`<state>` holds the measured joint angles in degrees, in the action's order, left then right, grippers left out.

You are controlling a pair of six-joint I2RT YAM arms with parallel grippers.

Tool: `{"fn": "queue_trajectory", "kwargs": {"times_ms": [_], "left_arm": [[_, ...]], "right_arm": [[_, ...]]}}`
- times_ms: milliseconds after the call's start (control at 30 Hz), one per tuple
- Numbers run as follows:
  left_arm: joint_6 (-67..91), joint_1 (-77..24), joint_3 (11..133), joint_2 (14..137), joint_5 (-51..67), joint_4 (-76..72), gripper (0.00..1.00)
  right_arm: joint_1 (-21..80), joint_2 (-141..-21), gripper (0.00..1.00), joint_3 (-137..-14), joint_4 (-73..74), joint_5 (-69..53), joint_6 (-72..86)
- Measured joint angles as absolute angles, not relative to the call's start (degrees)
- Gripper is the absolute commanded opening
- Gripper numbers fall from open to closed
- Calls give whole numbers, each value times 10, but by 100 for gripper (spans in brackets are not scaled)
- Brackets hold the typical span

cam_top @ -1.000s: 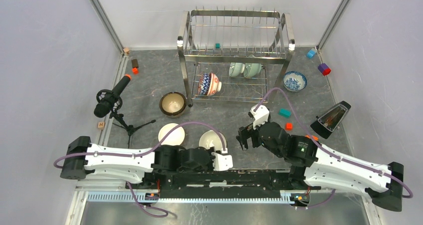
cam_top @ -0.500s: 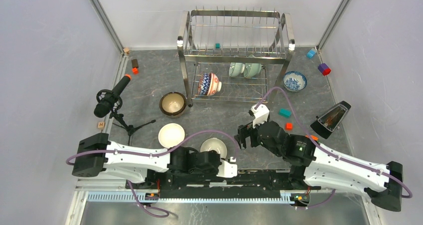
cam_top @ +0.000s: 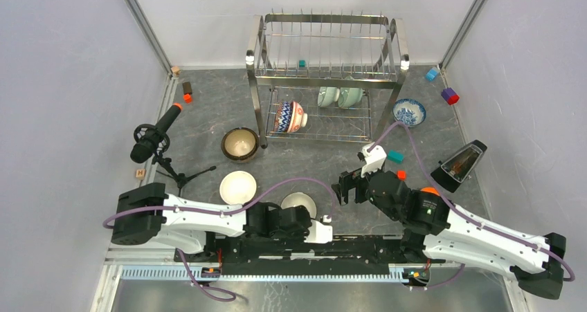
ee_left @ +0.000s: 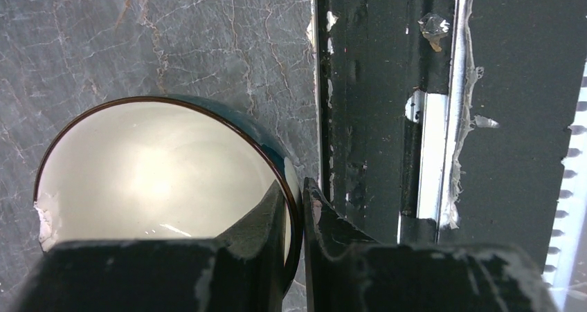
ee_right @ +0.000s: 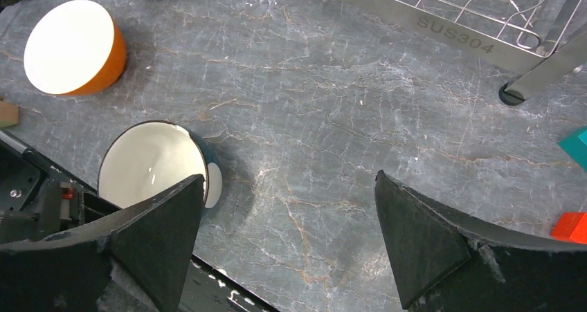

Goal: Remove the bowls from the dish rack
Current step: Place the bowl at the center of the board, then move the bowl to the center of the board.

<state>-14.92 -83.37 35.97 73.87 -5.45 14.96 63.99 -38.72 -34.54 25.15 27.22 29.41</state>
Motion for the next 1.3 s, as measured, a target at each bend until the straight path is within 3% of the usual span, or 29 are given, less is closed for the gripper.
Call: {"fn": "queue_trajectory", "kwargs": {"times_ms": [167,233,467,700,733,767,1300], "left_arm": [[-149,-834,362,761,-59,134,3],[-149,-834,366,767,-60,126,9],[-146,-833,368,776,-76,98,53],[-127,-833,376,764,-100,96,76],[-124,-833,377,757,-102,96,94],[-121,-833,377,750,-104,96,99],[-66,-833,386,512,-144,137,100]], "right_arm": [[640,-365,98,-326,249,272,300],[640,-364,98,-321,250,272,302],[640,-364,98,-320,252,272,303],[640,-362,98,-320,254,273,307],[640,-360,98,-320,254,273,308],[640,-359,98,-320,254,273,308],[640,-392,98,-358,263,302,283]]}}
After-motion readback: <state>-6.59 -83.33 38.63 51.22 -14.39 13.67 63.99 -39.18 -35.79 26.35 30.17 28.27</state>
